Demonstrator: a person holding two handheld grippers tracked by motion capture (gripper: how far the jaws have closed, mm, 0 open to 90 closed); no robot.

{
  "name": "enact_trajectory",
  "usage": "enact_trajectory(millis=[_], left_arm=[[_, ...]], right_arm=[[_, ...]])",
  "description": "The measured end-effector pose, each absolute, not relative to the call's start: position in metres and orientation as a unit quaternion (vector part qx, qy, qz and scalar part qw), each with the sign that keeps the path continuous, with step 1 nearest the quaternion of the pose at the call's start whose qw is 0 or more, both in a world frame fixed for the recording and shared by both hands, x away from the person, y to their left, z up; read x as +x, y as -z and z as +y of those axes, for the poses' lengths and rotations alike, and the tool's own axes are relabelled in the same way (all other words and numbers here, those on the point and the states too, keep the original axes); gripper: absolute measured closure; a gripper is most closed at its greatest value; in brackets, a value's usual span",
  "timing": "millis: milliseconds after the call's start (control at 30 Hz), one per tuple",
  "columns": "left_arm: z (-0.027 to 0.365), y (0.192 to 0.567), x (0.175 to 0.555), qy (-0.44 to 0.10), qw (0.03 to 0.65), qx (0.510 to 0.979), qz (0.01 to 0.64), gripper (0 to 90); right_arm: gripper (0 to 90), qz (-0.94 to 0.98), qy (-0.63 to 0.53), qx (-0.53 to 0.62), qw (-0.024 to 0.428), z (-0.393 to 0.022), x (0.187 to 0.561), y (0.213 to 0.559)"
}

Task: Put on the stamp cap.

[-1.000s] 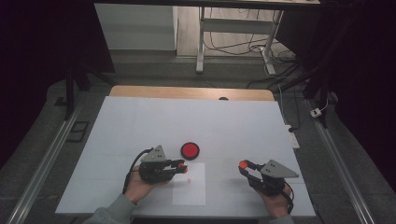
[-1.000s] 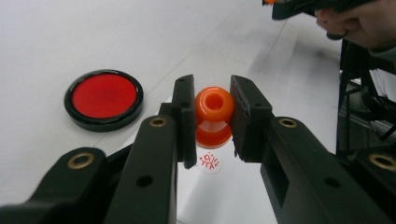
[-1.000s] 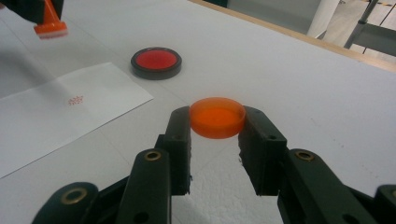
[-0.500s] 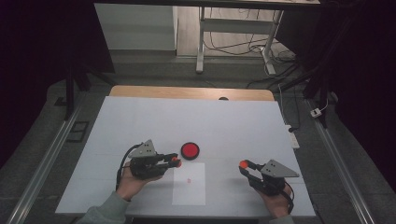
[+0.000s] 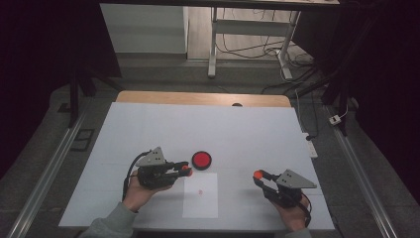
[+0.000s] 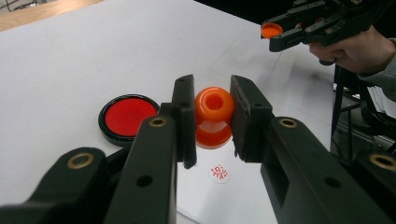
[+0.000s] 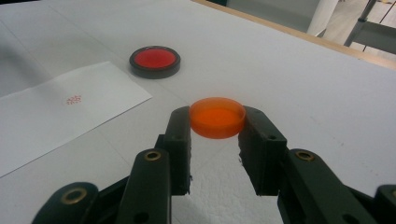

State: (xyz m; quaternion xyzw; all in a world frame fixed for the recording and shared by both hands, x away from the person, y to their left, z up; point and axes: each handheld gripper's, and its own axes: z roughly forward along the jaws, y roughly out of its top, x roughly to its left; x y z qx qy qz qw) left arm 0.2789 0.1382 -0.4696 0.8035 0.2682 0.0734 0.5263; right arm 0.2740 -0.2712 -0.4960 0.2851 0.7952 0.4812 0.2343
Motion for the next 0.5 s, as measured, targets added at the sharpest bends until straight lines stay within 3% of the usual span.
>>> enact_trajectory(millis=[500], left_arm=[[0.1341, 0.4707, 0.2803, -0.070, 0.521, 0.808, 0.266, 72.8]], right_arm=[[64.0, 0.798, -0.482, 0.280, 0.230, -0.2666, 0.2735, 0.4963]])
